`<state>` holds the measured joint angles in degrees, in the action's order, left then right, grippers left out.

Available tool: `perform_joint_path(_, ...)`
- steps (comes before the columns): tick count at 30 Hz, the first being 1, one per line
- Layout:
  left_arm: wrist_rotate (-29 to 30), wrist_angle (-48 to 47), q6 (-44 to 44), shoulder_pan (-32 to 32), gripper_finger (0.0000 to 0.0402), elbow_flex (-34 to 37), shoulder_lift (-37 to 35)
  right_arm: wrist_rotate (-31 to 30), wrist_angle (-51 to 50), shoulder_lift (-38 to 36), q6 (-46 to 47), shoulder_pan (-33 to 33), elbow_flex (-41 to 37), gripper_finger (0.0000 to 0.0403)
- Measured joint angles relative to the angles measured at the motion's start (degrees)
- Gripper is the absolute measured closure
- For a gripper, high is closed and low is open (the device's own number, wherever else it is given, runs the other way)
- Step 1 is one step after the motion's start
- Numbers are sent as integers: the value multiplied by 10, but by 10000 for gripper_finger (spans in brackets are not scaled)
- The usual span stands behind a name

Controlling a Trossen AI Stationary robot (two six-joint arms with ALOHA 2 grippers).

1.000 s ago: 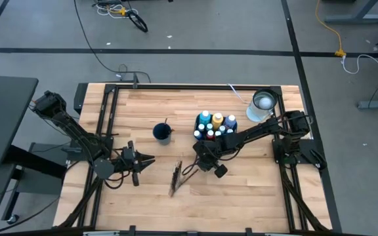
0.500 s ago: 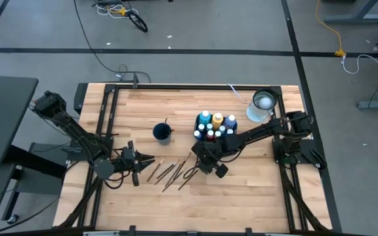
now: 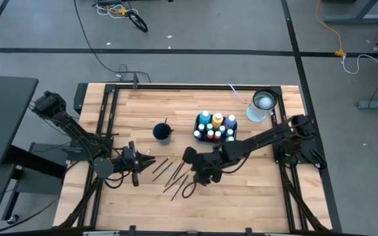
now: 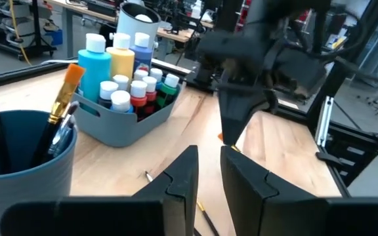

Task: Pick & Place Paint Supplies
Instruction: Put the gold paintbrush into the blue cup

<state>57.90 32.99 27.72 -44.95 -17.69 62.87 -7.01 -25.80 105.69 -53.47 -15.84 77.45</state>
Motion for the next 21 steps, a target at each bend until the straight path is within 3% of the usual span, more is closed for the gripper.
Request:
perform_joint_path(7,-11,5,4,12,329,0,0,-60,51,0,-58,-20,17,403)
perform_joint_path(21,-51,5,10,40,322,0,0,-57,115,0,-100,-24,18,403)
